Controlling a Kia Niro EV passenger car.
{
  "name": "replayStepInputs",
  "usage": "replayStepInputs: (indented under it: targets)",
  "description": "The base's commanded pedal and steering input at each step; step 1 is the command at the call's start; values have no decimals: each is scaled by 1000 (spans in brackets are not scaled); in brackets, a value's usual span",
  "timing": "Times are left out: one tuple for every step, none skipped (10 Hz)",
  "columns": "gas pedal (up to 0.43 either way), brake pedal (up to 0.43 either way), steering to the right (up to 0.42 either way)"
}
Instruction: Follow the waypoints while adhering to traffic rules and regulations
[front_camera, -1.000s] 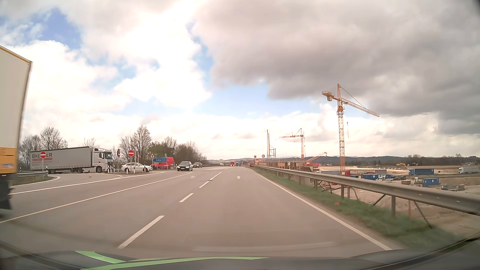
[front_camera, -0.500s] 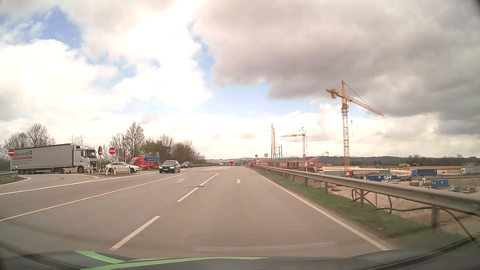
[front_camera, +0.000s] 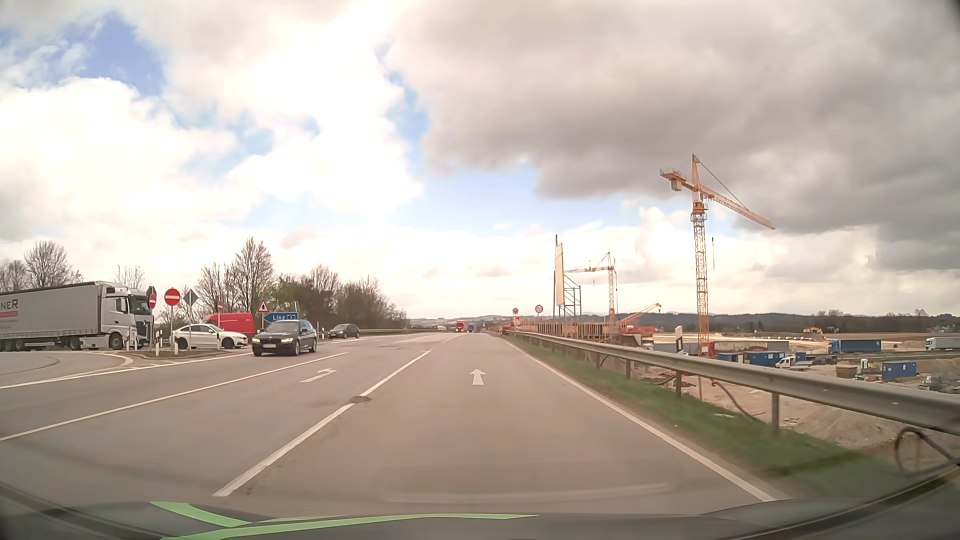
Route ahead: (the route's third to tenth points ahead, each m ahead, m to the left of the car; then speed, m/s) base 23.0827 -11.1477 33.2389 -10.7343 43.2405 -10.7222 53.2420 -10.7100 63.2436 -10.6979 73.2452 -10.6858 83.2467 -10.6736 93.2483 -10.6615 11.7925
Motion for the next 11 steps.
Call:
replayStepInputs:
  targets:
    - [98,0,1]
    - [98,0,1]
    - [98,0,0]
    - [98,0,0]
    - [98,0,1]
    - [98,0,1]
    - [98,0,1]
    - [98,0,0]
    - [110,0,0]
    - [110,0,0]
    - [110,0,0]
